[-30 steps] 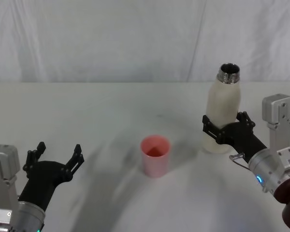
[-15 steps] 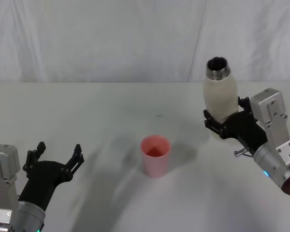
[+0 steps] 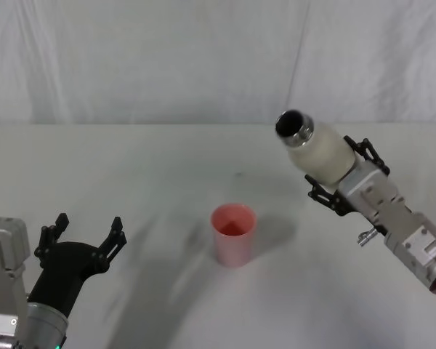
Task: Grasp the thermos with one hand and pour water into the cup lid.
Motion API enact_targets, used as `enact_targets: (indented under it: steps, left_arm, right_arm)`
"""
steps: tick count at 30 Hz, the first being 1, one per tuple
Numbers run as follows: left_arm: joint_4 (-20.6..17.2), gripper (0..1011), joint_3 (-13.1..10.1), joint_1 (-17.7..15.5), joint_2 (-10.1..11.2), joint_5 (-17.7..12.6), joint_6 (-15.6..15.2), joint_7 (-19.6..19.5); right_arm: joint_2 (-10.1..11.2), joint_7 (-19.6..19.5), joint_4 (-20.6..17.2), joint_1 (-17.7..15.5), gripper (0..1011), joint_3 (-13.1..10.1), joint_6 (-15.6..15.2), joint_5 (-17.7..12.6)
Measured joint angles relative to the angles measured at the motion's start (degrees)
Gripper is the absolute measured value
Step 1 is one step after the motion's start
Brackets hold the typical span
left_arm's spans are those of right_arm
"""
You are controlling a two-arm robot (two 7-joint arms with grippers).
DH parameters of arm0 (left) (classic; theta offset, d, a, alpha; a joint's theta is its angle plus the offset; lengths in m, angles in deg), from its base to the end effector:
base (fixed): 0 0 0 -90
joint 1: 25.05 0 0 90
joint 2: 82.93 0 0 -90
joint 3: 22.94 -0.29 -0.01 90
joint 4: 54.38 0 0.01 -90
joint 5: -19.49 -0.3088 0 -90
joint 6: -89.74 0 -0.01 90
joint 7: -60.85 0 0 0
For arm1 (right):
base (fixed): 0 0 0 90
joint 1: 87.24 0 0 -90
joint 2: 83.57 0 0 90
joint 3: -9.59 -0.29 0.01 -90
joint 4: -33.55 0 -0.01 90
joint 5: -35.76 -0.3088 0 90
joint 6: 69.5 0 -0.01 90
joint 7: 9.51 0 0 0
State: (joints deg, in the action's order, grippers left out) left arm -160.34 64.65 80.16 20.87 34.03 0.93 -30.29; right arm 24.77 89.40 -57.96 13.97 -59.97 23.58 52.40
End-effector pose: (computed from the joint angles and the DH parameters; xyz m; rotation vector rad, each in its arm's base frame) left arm 0.2530 0.0375 -0.2852 -0.0382 0.0139 1.4461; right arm 0.3630 0.0176 -0.2466 -0.3195 -0.6309 -1.0395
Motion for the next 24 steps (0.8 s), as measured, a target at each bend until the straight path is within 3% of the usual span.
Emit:
enact_targets:
  steps: [12, 24]
  left_arm:
    - [0.0, 1001, 0.0, 0.0, 0.0, 0.0, 0.0, 0.0]
    - [0.0, 1001, 0.0, 0.0, 0.0, 0.0, 0.0, 0.0]
  right_arm:
    - [2.5, -1.0, -0.1, -0.3, 951, 2.9, 1.3, 11.5]
    - [3.8, -3.0, 1.8, 1.3, 951, 5.5, 1.8, 20.1]
